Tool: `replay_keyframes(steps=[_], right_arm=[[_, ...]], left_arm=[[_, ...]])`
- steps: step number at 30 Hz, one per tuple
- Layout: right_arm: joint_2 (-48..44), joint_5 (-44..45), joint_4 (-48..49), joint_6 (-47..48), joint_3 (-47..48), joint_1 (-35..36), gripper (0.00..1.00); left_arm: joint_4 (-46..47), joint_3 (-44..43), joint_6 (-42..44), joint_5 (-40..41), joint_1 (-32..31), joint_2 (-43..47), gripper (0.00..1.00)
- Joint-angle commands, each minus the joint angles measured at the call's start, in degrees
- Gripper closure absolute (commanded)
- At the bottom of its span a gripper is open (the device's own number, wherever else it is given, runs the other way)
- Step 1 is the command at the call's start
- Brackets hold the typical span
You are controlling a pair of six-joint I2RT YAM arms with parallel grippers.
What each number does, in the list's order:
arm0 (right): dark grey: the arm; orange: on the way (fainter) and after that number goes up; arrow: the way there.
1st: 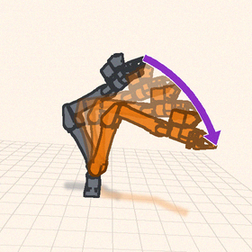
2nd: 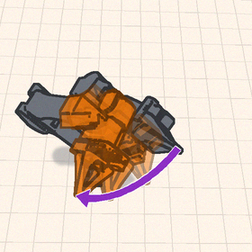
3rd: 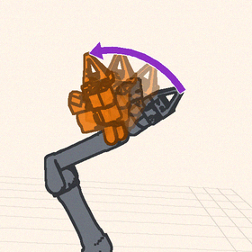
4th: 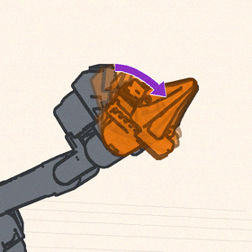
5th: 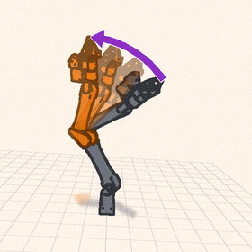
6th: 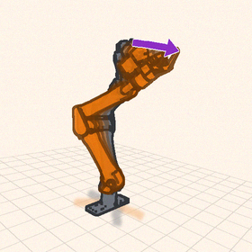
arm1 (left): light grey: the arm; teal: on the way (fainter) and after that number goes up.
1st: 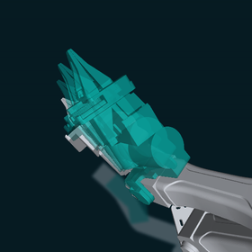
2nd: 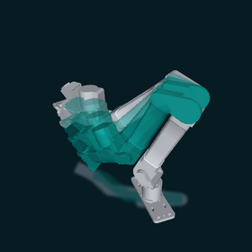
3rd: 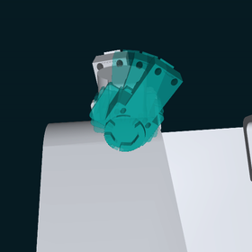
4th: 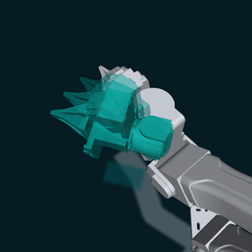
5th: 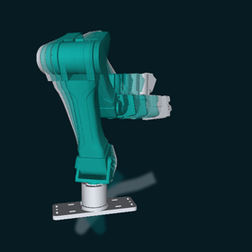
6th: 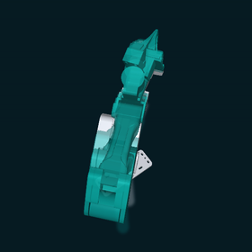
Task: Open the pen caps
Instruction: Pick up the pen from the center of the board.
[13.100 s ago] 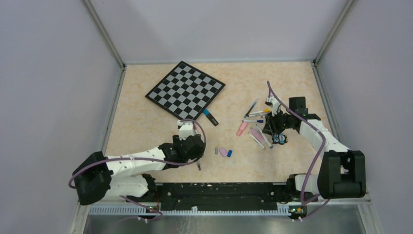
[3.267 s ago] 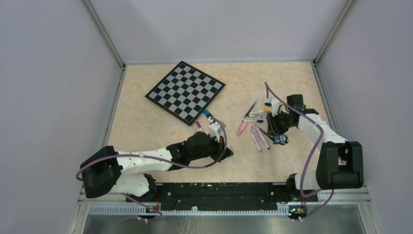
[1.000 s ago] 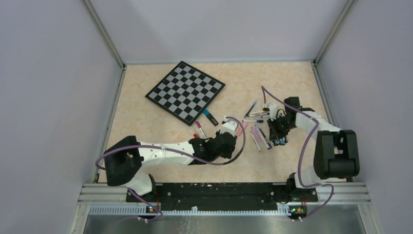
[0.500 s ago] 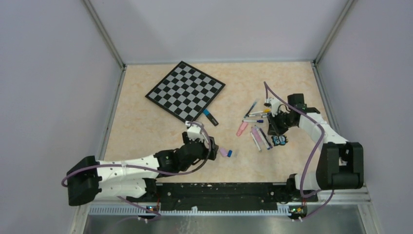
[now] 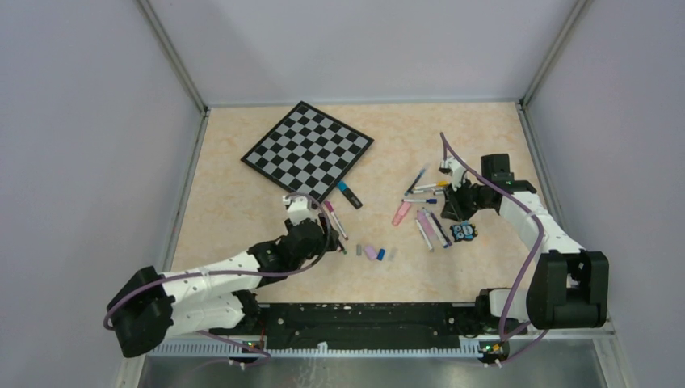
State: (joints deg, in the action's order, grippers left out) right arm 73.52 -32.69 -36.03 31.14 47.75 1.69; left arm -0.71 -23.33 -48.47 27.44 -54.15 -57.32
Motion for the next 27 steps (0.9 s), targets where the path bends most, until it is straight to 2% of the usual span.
replay_keyframes(steps=[1, 4, 7, 11, 14, 16, 19, 24, 25, 26, 27], right_arm=[[-0.1, -1.2, 0.8, 1.2, 1.2, -0.2, 0.82], [0.0, -1.0, 1.0, 1.0, 1.2, -0.2, 0.82], [-0.1, -1.3, 1.2, 0.3, 1.4, -0.2, 0.81], [-0.5, -2.2, 1.8, -1.0, 1.8, -0.5, 0.78], [-0.3, -2.5, 2.7, -2.6, 2.6, -0.8, 0.71], [0.7, -5.9, 1.9, -2.4, 4.7, -1.0, 0.63], [3.4, -15.5, -0.9, -0.3, 7.5, -1.4, 0.59], [7.6, -26.5, -8.9, 12.9, 12.8, -1.5, 0.51], [7.7, -29.2, -11.0, 19.0, 13.3, -1.4, 0.5], [7.7, -32.7, -15.0, 29.1, 13.5, -1.4, 0.5], [7.7, -35.5, -20.9, 41.5, 13.4, -1.4, 0.42]], left_arm=[[-8.9, -7.0, -3.6, 1.3, 0.8, -6.3, 0.26], [-13.5, -12.9, -3.1, 2.4, 0.9, -11.8, 0.26], [-13.6, -16.7, -0.8, 2.4, 0.9, -15.1, 0.26], [-3.7, -17.0, 7.1, -3.5, 1.2, -15.8, 0.23], [1.8, -17.1, 11.1, -8.1, 1.5, -15.8, 0.22], [4.3, -16.7, 13.0, -10.3, 1.5, -15.4, 0.21], [7.7, -14.5, 15.1, -13.8, 1.5, -13.7, 0.17], [10.9, -8.1, 14.1, -14.7, 1.5, -7.7, 0.14], [11.4, -6.8, 13.8, -14.5, 1.5, -6.2, 0.12], [11.9, -5.4, 13.6, -14.2, 1.5, -4.8, 0.1], [12.4, -4.1, 13.6, -14.0, 1.6, -3.4, 0.07]])
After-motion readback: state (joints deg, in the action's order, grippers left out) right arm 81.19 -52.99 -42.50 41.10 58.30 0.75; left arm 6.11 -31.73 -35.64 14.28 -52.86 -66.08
